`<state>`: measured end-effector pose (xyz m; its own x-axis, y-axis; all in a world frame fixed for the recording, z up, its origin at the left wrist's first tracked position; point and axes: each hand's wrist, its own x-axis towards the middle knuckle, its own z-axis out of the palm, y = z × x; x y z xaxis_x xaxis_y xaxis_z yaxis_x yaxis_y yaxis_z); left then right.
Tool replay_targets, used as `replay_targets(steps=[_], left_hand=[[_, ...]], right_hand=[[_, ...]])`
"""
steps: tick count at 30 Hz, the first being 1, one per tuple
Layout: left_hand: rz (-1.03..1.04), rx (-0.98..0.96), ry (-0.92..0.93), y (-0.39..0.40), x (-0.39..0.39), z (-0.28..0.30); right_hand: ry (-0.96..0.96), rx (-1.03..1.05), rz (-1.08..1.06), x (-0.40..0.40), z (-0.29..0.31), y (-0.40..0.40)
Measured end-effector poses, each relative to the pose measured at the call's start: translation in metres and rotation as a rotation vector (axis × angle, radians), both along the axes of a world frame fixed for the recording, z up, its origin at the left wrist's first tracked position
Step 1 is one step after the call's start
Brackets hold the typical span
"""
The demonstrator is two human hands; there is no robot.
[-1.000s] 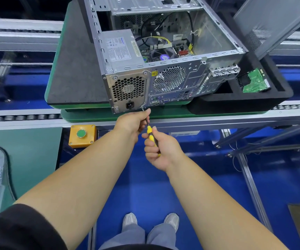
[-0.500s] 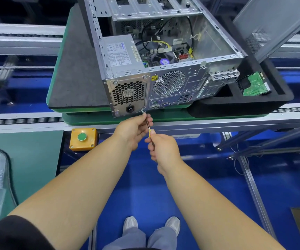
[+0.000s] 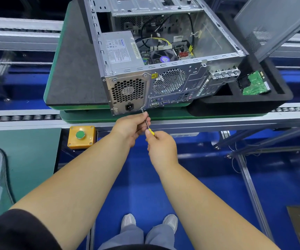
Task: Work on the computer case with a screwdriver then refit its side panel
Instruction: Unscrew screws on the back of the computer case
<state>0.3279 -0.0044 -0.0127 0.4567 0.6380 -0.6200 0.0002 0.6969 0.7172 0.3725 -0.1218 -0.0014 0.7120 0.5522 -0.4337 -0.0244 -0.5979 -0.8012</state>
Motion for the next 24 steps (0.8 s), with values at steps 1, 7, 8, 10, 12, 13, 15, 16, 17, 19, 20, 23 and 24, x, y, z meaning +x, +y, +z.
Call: replay_targets(steps=[1,7,8,10,12,13,15,16,17,19,20,23,24], left_hand=[[0.000,0.005,0.006,0.001,0.000,0.000],[-0.028,0.012,0.078,0.006,0.005,0.004],[-0.027,0.008,0.084,0.006,0.006,0.004],[-0.018,0.000,0.079,0.005,0.007,0.003],[-0.006,-0.002,0.072,0.003,0.007,0.003],[-0.003,-0.002,0.071,0.003,0.007,0.002],[-0.005,0.003,0.064,0.001,0.007,0.003],[-0.006,0.005,0.062,0.000,0.007,0.003],[-0.004,0.003,0.061,0.000,0.008,0.003],[0.006,-0.011,0.059,-0.001,0.008,0.004],[0.010,-0.016,0.060,-0.001,0.009,0.003],[0.013,-0.015,0.079,-0.001,0.009,0.003],[0.013,-0.013,0.087,-0.001,0.009,0.003]], right_hand=[[0.111,0.050,-0.037,-0.002,0.001,0.002],[0.923,0.310,-0.168,0.004,0.007,0.000],[0.991,0.329,-0.167,0.007,0.008,-0.001],[1.022,0.326,-0.146,0.011,0.009,-0.003],[0.910,0.261,-0.107,0.014,0.008,-0.003],[0.773,0.194,-0.071,0.014,0.008,-0.002],[0.412,0.025,0.006,0.013,0.007,-0.002],[0.252,-0.023,0.021,0.012,0.006,-0.002],[0.143,-0.026,0.018,0.011,0.003,-0.003],[0.071,0.017,0.000,0.010,0.002,-0.002],[0.102,0.038,-0.014,0.010,0.002,-0.001],[0.363,0.100,-0.077,0.013,0.007,0.003],[0.430,0.101,-0.082,0.015,0.009,0.003]])
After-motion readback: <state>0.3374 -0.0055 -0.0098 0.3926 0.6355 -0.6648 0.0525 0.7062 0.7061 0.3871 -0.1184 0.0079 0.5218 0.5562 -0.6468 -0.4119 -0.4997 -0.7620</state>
